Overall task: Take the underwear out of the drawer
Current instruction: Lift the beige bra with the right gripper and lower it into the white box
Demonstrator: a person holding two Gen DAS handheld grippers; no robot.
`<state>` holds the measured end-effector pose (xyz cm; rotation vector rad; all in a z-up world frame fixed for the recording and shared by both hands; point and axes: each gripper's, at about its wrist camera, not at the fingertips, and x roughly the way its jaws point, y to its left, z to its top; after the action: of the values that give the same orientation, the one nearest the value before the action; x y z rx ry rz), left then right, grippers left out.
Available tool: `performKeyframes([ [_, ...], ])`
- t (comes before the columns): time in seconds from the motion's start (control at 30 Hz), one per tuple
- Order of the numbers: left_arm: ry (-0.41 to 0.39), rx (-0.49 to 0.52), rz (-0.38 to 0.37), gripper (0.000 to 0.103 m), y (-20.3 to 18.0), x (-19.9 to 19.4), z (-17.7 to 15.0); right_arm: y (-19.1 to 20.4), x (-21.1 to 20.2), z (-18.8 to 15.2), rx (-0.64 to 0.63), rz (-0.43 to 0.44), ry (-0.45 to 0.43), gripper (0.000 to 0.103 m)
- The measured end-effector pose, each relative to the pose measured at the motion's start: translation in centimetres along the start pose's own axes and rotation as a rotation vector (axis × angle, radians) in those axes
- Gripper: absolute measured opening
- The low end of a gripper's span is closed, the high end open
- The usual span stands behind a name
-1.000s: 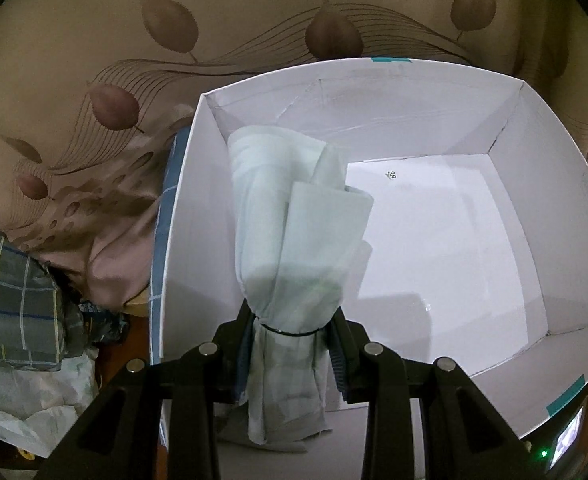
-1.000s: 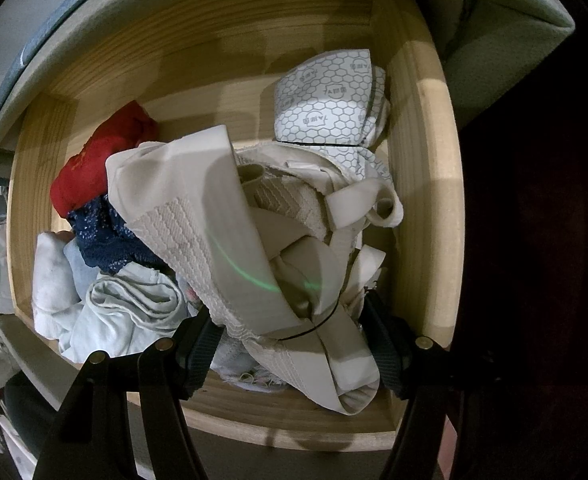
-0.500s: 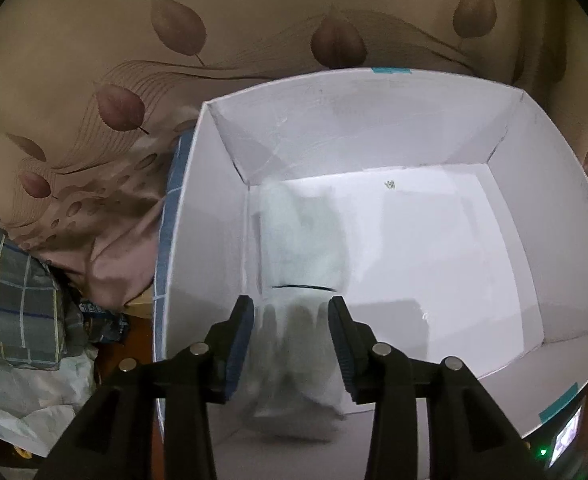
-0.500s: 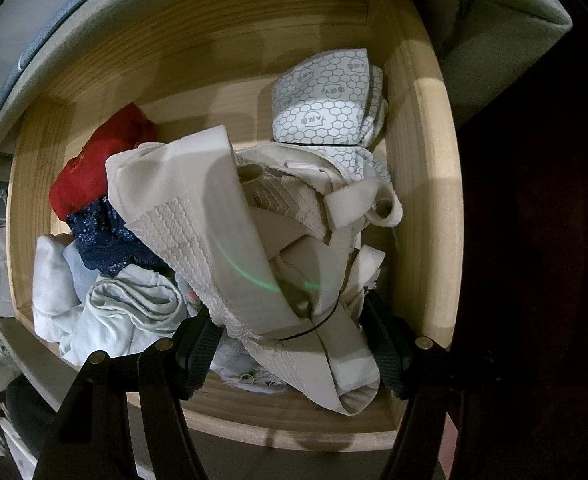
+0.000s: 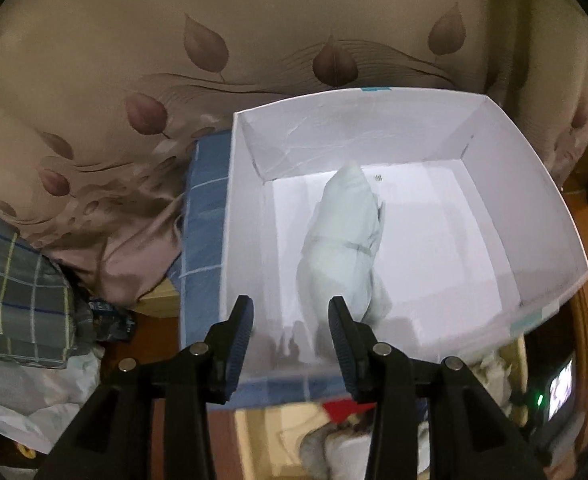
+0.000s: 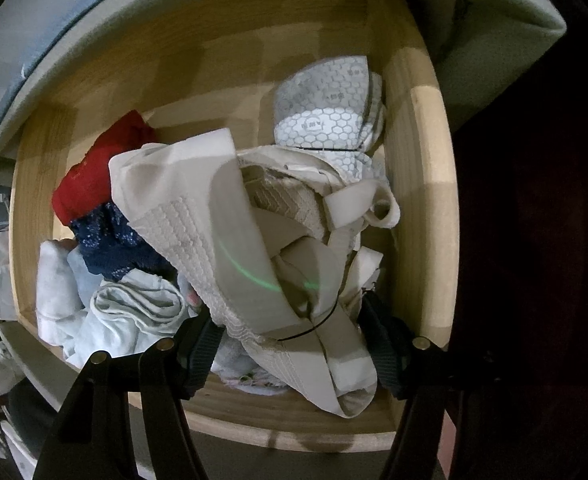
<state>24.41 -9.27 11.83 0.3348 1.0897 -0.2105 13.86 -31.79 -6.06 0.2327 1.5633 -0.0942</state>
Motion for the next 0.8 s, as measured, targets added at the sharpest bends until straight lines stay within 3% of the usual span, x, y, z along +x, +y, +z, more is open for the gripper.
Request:
performKeyframes([
  [0.17, -0.026, -0.001, 0.011, 0.041, 2.0, -2.5, -2.9, 0.4, -1.0, -0.5, -0.017, -0.008, -0.039, 0.062],
  [0.23, -0.011, -0.017, -0.026, 0.041, 3.0, -3.1, -4.4, 0.6, -1.9, -0.7, -0.028, -0.001, -0.081, 0.062],
  [0.4, -0.028, -0.061, -0.004, 0.041, 5.0, -3.8, -7.6, 1.5, -4.8, -1.8, -0.077, -0.004, -0.212, 0.062],
  [0.63, 0.021, -0.216, 0.014, 0.041, 6.6, -0.8, -13.3, 2.3, -7.5, -3.9, -0.106, 0.019, -0.287, 0.062],
  [0.8, 0.055, -0.304, 0.044, 0.041, 6.3, 2.1, -16.8, 1.6, -10.5, -4.2, -0.099, 0.081, -0.311, 0.062],
])
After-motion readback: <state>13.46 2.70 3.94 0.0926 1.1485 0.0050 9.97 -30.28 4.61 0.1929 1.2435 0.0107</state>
